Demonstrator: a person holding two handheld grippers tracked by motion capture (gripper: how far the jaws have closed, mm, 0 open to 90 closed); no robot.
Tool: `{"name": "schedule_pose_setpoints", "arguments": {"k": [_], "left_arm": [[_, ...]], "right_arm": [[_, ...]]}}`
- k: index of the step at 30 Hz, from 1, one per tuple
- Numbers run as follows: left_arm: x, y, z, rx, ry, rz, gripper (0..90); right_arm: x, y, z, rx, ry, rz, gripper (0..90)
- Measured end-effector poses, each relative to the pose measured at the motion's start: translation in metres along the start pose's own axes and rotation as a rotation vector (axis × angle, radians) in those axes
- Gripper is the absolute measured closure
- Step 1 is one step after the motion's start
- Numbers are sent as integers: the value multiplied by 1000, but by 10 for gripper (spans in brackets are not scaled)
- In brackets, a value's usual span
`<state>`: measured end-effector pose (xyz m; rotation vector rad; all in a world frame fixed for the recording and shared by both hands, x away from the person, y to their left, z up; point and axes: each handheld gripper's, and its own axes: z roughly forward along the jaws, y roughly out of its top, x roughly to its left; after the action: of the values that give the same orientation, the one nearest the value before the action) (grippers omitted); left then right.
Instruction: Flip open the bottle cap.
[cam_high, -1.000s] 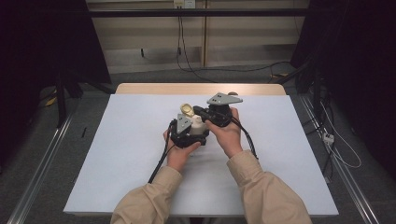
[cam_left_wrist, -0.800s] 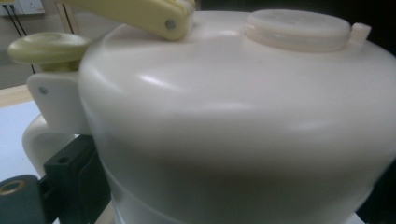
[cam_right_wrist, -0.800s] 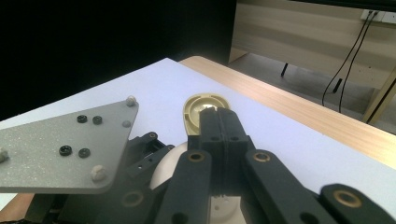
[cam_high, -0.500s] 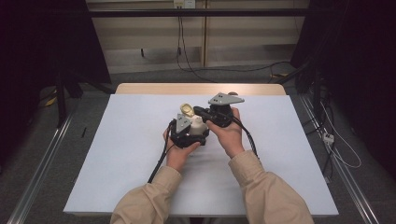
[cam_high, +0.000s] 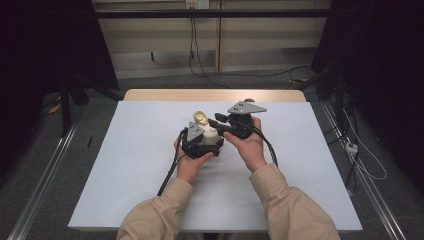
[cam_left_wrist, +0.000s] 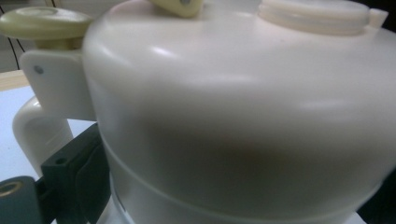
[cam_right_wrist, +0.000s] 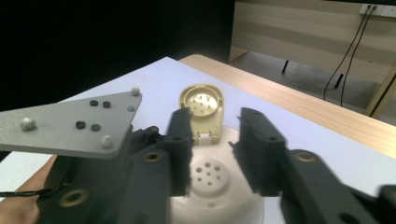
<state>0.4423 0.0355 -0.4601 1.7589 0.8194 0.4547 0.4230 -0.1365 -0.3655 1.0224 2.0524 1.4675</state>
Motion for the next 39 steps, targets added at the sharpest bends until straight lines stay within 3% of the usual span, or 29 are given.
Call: {"name": "schedule_pose_setpoints", "arguments": {"k": [14,21,28,30,39], "left_arm": [[1,0,-2,27,-8,2,39],[2,0,-4,48,-10,-5,34],[1,-1,-8,50,-7,37,40],[2,-2,-9,56,-12,24,41],[7,-5,-23,83,-36,50,42]], "right_arm": [[0,-2,-13,-3,-18,32,270],[-2,-7,-18,-2,-36,30,205],[-4,-12,-23,-1,-41,26,178],[-4,-14,-25,-1,-42,26,173],[-3,-24,-28,10,-33,33,167]]}}
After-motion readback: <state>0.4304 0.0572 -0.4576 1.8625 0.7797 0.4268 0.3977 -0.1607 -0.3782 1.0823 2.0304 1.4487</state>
